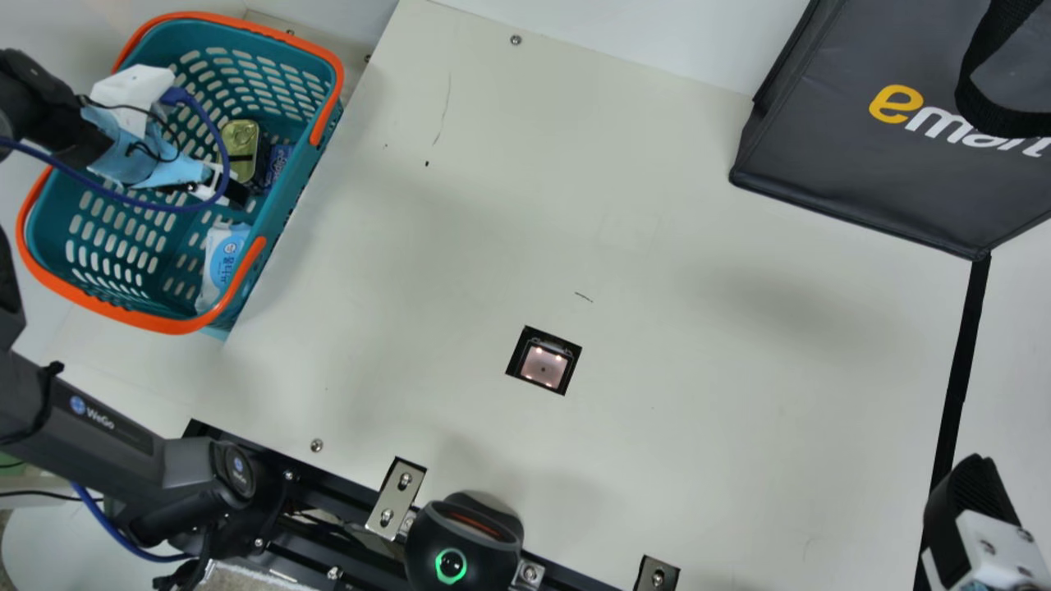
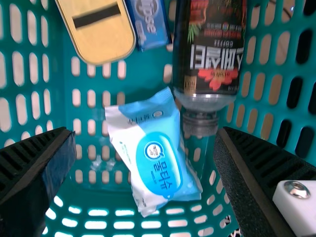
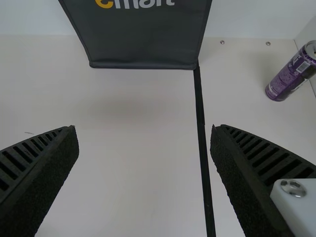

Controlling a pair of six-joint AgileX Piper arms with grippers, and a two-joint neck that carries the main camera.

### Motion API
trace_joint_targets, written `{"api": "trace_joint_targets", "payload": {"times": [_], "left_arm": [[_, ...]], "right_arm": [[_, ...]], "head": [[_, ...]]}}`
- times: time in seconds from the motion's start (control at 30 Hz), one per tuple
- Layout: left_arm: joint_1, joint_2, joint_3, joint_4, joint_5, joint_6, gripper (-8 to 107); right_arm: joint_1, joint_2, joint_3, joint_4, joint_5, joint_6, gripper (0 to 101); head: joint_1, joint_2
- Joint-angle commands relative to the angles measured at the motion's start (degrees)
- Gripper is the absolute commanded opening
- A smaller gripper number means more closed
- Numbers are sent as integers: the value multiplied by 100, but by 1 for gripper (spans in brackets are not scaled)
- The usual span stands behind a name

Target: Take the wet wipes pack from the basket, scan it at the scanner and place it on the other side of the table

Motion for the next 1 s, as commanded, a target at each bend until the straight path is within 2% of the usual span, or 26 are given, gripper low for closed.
{"api": "trace_joint_targets", "payload": {"times": [0.0,0.37,0.73,0.97], "left_arm": [[22,-32,118,48,-31,10,90],[138,-215,946,236,-424,166,90],[232,-288,1741,285,-1252,808,90],[297,-193,1984,126,-1703,1084,90]], "right_arm": [[0,0,0,0,0,0,95],[0,0,0,0,0,0,95],[0,0,0,0,0,0,95],[0,0,0,0,0,0,95]], "head": [[-166,14],[-166,14],[-166,14],[-166,14]]}}
